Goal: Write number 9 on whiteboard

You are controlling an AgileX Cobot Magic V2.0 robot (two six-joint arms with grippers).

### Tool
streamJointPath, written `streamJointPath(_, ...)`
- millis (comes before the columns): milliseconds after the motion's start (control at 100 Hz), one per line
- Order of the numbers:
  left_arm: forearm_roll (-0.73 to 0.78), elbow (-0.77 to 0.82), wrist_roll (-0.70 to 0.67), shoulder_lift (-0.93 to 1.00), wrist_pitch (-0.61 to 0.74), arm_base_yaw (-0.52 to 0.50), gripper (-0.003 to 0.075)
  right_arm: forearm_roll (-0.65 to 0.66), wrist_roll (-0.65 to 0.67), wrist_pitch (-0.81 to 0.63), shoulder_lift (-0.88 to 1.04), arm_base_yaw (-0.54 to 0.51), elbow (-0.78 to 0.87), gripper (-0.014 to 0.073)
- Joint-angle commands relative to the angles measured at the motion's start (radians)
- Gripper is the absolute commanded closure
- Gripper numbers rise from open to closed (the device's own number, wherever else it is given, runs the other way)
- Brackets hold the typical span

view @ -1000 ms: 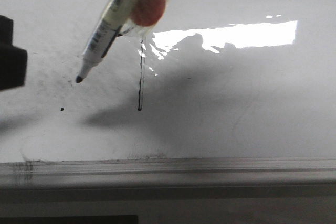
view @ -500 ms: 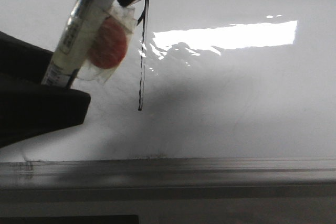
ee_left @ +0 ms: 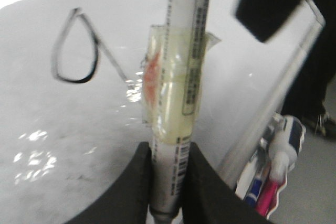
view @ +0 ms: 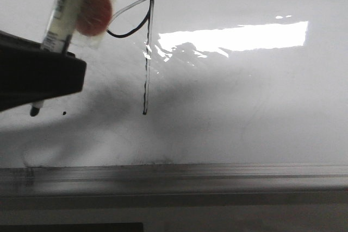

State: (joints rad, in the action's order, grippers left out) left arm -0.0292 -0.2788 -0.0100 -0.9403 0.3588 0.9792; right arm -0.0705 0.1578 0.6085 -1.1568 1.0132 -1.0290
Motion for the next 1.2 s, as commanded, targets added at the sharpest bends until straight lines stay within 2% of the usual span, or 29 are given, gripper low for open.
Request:
streamJointPath(0, -0.31, -0.03, -0.016, 0.018, 0.078, -0.007, 0.0741, 0.009, -0.008, -0.056, 0.015, 0.001, -0.031, 0.0125)
streamJointPath(60, -0.425, -0.03, -0.016, 0.018, 0.067, -0.014, 0.0741, 0.009, -0.008, -0.056, 0.015, 0.001, -0.031, 0.0125)
streamJointPath(240, -0.586, -0.03, -0.016, -0.001, 0.032, -0.043, 0.0741, 0.009, -0.008, -0.056, 0.015, 0.001, -0.031, 0.0125)
streamJointPath(350, -0.586, -0.034, -0.016, -0.027, -0.019, -0.064, 0.0741, 0.009, -0.008, -0.059, 0.015, 0.001, -0.031, 0.0125)
streamJointPath(610, -0.586, -0.034, -0.016, -0.034, -0.021, -0.064, 0.0736, 0.009, -0.004, -0.064, 0.015, 0.001, -0.031, 0.0125)
streamJointPath(680, -0.586, -0.034, -0.016, -0.034, -0.022, -0.064, 0.0672, 0.009, -0.003, -0.064, 0.015, 0.001, -0.031, 0.0125)
streamJointPath(720, -0.586, -0.034, -0.016, -0.034, -0.022, -0.064, 0.0577, 0.004, -0.003, -0.064, 0.015, 0.001, -0.031, 0.0125)
streamJointPath(730, -0.586, -0.034, -0.016, -0.034, -0.022, -0.064, 0.0577, 0.004, -0.003, -0.064, 0.015, 0.001, -0.031, 0.0125)
streamJointPath(810, -0.592, -0.036, -0.016, -0.029, -0.022, -0.064, 0.0374, 0.0, -0.003, -0.064, 0.015, 0.001, -0.031, 0.0136)
streamJointPath(880, -0.608, -0.036, -0.016, -0.029, -0.016, -0.064, 0.0291, 0.0, -0.003, -0.064, 0.017, 0.001, -0.031, 0.0175)
streamJointPath(930, -0.61, -0.036, -0.016, -0.029, -0.011, -0.064, 0.0267, 0.0, -0.003, -0.065, 0.026, 0.001, -0.031, 0.0204)
streamJointPath(1100, -0.594, -0.036, -0.016, -0.008, 0.002, -0.064, 0.0269, 0.024, -0.003, -0.083, 0.059, 0.001, -0.031, 0.0291)
streamJointPath(1190, -0.534, -0.036, -0.006, 0.042, 0.002, -0.064, 0.0274, 0.071, -0.003, -0.093, 0.091, 0.001, -0.027, 0.0445)
